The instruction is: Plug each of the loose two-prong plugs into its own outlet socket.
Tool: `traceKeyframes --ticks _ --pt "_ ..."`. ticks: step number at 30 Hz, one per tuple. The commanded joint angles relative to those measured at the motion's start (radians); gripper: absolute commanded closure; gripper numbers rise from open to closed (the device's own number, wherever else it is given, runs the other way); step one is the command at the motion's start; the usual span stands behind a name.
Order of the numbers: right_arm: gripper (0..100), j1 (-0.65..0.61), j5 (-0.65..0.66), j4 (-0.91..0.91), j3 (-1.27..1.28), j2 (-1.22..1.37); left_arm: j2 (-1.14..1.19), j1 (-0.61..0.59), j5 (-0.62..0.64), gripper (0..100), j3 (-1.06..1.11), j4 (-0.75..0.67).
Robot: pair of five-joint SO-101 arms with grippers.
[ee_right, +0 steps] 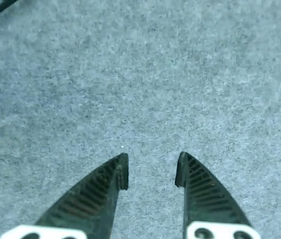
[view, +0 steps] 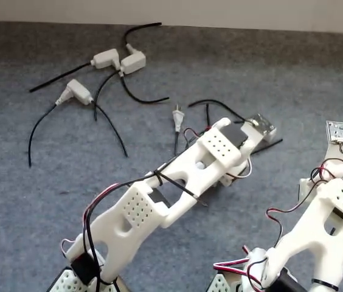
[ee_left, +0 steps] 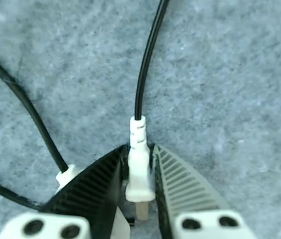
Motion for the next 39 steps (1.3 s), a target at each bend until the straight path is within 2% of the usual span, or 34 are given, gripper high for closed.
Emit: traceKeyframes --ticks 1,4,7,13,18,22,27,37,39 --pt "83.6 0.010 0.014 -0.019 -0.002 -0.022 0.018 0.008 0.006 94 -0.019 -0.002" --pt "83.6 0.016 0.014 -0.019 -0.002 -0.022 0.018 0.010 0.006 99 -0.027 -0.002" --pt "83.6 0.036 0.014 -0.021 -0.002 -0.022 0.018 0.007 0.006 99 -0.102 0.023" --pt "83.6 0.064 0.011 -0.104 0.030 -0.028 0.019 0.001 0.018 99 -0.443 0.176" --pt "83.6 0.090 0.009 -0.177 0.067 -0.024 0.018 -0.090 0.195 99 -0.538 0.187" --pt "83.6 0.097 0.009 -0.196 0.076 -0.022 -0.019 -0.147 0.235 99 -0.536 0.189" --pt "83.6 0.093 0.009 -0.196 0.074 -0.022 -0.232 -0.145 0.235 99 -0.406 0.190" --pt "83.6 0.048 0.009 -0.189 0.084 -0.022 -0.875 -0.214 0.229 99 0.108 0.180" --pt "83.6 0.021 0.009 -0.189 0.116 -0.022 -0.974 -0.229 0.230 99 0.216 0.132"
